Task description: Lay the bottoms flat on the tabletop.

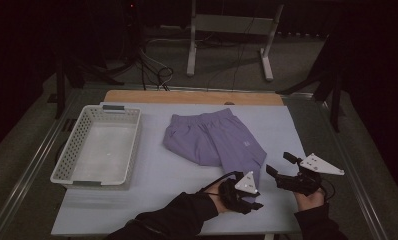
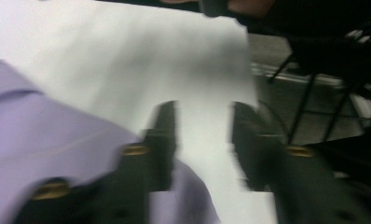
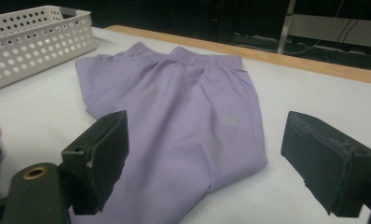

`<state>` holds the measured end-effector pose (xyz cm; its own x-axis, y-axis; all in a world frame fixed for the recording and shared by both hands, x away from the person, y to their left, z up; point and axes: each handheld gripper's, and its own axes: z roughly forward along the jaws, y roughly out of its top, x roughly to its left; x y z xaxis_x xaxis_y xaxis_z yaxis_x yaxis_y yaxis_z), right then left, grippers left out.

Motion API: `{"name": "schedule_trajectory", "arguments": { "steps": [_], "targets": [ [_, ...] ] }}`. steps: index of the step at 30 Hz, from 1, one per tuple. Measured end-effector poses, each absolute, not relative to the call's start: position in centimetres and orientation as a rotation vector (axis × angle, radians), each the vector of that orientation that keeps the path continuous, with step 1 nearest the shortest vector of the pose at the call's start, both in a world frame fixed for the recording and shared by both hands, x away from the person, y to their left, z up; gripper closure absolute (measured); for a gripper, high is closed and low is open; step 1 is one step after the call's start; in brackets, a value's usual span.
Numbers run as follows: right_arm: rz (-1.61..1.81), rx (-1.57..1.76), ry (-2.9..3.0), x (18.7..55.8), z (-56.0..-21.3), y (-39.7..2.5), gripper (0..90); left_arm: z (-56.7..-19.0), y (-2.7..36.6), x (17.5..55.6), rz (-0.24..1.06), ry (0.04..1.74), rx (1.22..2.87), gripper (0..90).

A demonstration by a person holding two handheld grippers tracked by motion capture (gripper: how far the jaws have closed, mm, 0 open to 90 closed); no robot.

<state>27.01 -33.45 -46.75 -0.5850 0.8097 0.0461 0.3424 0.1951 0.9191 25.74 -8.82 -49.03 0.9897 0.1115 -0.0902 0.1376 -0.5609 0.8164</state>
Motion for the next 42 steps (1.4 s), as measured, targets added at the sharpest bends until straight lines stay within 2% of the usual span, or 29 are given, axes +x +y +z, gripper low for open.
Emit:
{"name": "schedule_trajectory", "arguments": {
  "steps": [1,2,6,8,12,16,21,26,31,34,37,39,40,42],
  "targets": [
    [1.375,1.074,2.022,27.0,-46.7,-33.4,14.8,-49.2,-8.1,26.0,-0.023,0.200,2.160,38.9],
    [1.375,1.074,2.022,27.0,-46.7,-33.4,14.8,-49.2,-8.1,26.0,-0.023,0.200,2.160,36.5],
    [1.361,1.063,2.041,27.0,-47.0,-33.0,14.8,-49.2,-6.0,27.0,-0.018,0.284,2.129,15.6],
    [1.370,1.057,2.045,27.0,-47.0,-32.9,14.8,-49.2,-4.7,27.4,-0.004,0.302,2.122,9.1],
    [1.363,1.039,2.058,27.0,-47.1,-32.5,14.6,-48.8,-2.0,28.1,0.031,0.353,2.071,3.0],
    [1.364,1.010,2.086,26.9,-47.4,-31.8,14.1,-48.5,1.6,28.1,0.090,0.413,2.004,3.1],
    [1.357,0.986,2.108,26.9,-47.5,-31.1,13.9,-48.7,4.4,27.5,0.155,0.451,1.988,2.3],
    [1.359,0.936,2.142,26.9,-47.6,-29.9,13.9,-49.9,7.2,26.7,0.169,0.518,1.980,2.2],
    [1.353,0.924,2.154,26.9,-47.8,-29.7,13.9,-51.4,8.3,27.1,0.213,0.567,1.981,4.3],
    [1.362,0.932,2.160,26.9,-48.0,-29.7,14.0,-52.3,8.3,28.3,0.190,0.631,2.059,5.0],
    [1.351,0.929,2.167,26.9,-48.2,-29.6,14.0,-52.9,8.0,29.6,0.224,0.665,2.111,5.7],
    [1.348,0.926,2.174,26.9,-48.3,-29.6,14.0,-53.2,7.7,30.2,0.238,0.665,2.127,10.3],
    [1.336,0.920,2.186,26.9,-48.4,-29.6,14.1,-53.3,7.2,30.9,0.241,0.681,2.134,15.8],
    [1.339,0.919,2.183,26.9,-48.4,-29.6,14.2,-53.5,6.6,31.5,0.253,0.672,2.167,16.6]
  ]
}}
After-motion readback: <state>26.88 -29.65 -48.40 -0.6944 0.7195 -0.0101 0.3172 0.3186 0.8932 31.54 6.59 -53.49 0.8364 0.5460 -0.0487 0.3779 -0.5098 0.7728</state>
